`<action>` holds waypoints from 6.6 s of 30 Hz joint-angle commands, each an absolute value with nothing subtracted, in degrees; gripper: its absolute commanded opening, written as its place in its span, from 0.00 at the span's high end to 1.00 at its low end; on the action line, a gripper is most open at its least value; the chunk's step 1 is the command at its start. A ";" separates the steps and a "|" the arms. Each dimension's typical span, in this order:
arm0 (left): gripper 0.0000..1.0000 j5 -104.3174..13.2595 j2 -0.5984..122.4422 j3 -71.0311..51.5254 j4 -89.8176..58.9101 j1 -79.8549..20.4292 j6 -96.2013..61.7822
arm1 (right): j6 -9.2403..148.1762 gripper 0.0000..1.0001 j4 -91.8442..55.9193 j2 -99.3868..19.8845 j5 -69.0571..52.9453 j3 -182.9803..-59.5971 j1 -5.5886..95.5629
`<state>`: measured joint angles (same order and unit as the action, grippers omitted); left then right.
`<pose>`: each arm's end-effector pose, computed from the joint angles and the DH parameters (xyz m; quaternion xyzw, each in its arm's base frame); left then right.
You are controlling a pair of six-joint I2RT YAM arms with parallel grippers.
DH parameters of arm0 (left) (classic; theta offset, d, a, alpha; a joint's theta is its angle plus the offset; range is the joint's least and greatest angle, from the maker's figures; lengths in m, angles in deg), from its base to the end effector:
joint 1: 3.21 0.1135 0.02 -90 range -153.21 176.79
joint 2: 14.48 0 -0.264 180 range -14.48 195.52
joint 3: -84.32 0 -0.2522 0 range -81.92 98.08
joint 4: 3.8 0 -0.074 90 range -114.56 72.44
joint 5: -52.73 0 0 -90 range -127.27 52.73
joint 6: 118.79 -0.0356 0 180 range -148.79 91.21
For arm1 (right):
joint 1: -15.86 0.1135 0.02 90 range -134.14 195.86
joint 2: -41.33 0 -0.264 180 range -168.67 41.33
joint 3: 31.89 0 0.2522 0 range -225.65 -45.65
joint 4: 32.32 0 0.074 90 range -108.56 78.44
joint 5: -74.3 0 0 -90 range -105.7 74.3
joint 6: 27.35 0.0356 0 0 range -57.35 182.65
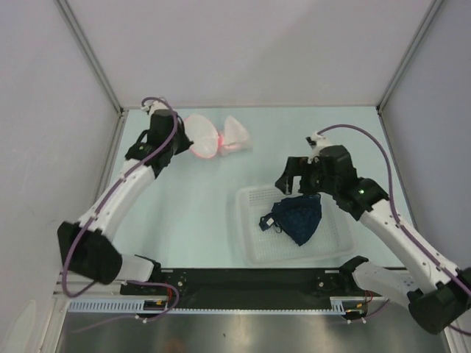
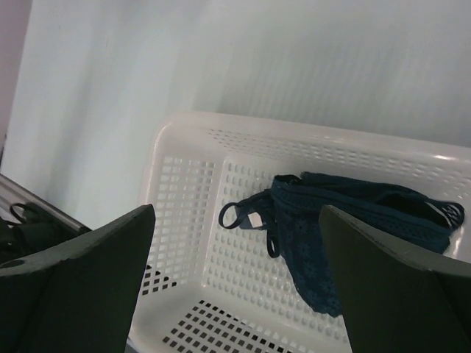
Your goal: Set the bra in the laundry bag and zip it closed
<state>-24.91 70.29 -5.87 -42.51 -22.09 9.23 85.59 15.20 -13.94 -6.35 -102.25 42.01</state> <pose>0.3220 -0.1021 0.3383 -0.1958 0.8558 -0.1401 0.4578 0.1817 0.0956 0.3376 -0.0637 0.8721 0.2643 0.4069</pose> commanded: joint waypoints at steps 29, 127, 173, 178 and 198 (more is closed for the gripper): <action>1.00 -23.70 36.85 -14.94 -47.00 -22.55 -23.09 | 92.01 0.00 0.34 -44.01 -20.89 -117.11 63.14; 0.17 -35.44 55.97 -30.51 -21.25 -65.08 -1.64 | 101.59 0.05 26.35 -8.44 -38.02 -92.95 57.19; 0.16 -24.61 36.51 -30.86 -34.42 -71.08 9.35 | 91.31 1.00 3.93 -4.11 -25.35 -92.36 42.21; 0.12 -22.77 27.11 -29.90 -42.41 -63.43 15.15 | 89.37 1.00 2.90 -10.78 -21.78 -105.40 54.51; 0.17 -8.27 4.59 -22.25 -66.69 -57.79 19.11 | 76.73 1.00 -13.64 -47.52 2.22 -134.16 71.13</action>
